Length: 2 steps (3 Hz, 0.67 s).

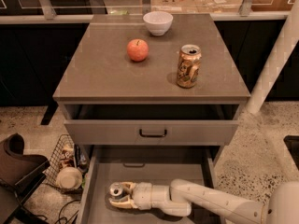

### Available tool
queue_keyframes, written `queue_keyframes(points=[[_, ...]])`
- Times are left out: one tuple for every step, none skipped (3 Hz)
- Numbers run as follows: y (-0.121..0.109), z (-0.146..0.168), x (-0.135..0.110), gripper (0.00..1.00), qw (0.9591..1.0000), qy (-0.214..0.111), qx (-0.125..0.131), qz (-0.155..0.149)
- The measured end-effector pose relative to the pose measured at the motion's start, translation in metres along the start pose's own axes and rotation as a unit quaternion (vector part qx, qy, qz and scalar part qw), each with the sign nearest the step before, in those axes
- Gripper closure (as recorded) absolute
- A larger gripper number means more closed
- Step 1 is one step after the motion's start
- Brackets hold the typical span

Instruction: Pick redbull can from middle drawer and place on counter

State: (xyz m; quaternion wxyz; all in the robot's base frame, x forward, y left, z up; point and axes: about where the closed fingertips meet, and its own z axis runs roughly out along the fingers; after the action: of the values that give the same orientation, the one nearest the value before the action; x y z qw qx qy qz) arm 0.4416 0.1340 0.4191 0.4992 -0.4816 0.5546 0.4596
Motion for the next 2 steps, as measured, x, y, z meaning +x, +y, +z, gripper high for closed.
queue_keyframes(points=[[0.0000, 0.0001, 0.0000, 1.00, 1.0000, 0.000, 0.000, 0.000], [0.0039, 0.0017, -0.0070, 1.00, 0.9999, -0.008, -0.009, 0.010]])
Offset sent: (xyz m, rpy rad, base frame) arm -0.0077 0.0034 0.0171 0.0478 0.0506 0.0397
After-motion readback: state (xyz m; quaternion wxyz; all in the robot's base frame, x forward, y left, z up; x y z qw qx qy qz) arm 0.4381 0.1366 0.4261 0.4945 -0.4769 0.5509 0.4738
